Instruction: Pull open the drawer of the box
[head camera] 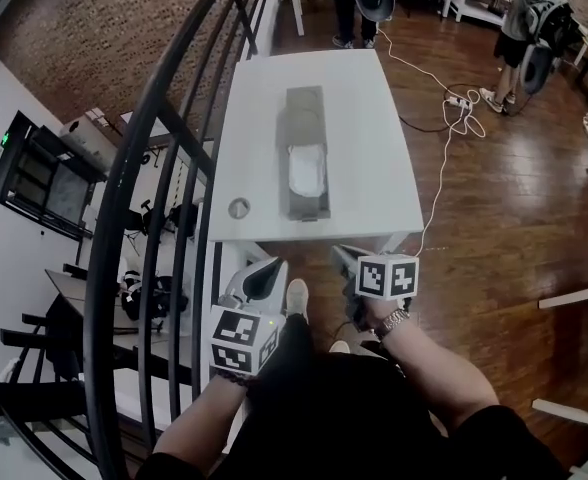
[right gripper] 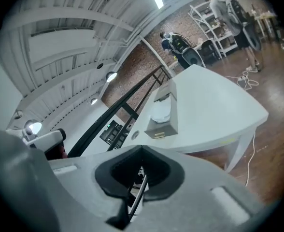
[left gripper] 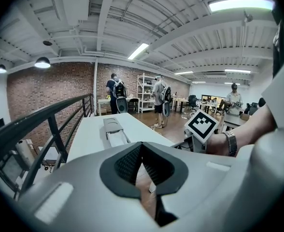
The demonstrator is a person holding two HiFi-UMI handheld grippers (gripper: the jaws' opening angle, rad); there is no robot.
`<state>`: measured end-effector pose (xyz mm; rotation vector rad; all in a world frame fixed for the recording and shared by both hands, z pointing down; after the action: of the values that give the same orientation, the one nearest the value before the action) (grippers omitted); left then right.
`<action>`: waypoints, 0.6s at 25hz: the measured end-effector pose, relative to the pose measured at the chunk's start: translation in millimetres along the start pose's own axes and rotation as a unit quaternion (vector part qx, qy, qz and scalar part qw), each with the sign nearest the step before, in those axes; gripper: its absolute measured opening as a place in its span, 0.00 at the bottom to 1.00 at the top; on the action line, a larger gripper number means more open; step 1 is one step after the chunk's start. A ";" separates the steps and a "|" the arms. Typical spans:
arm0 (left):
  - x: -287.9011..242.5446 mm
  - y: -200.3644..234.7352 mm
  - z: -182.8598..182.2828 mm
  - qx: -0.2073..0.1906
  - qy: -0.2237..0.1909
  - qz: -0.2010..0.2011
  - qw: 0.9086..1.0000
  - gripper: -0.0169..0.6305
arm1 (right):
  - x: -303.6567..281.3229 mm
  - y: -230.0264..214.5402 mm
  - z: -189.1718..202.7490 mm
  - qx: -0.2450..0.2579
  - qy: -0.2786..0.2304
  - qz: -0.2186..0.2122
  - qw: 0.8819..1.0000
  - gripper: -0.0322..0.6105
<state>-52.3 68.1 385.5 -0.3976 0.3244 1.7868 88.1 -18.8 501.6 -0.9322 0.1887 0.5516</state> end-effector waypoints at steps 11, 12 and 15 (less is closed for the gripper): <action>29.9 -25.5 1.1 -0.004 -0.010 -0.009 1.000 0.05 | 44.1 60.2 1.1 0.123 -0.029 -0.016 0.992 0.04; 32.7 -26.4 1.0 -0.005 -0.011 -0.010 1.000 0.05 | 47.6 65.8 1.4 0.133 -0.032 -0.016 0.990 0.04; 40.8 -27.8 1.6 -0.006 -0.012 -0.008 1.000 0.05 | 55.9 81.9 3.0 0.160 -0.042 -0.017 0.986 0.04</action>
<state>-34.7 111.2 369.0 -0.3859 0.2919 1.7772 92.1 42.7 423.8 -0.5986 0.1791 0.5090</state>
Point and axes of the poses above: the fingertips, and each gripper's own axes: x backward along the fingers, y to its left, z out of its underside, the point moved 6 cm from there along x, backward along the fingers, and after that the axes turned 8 degrees about -z, right-handed, at the moved point
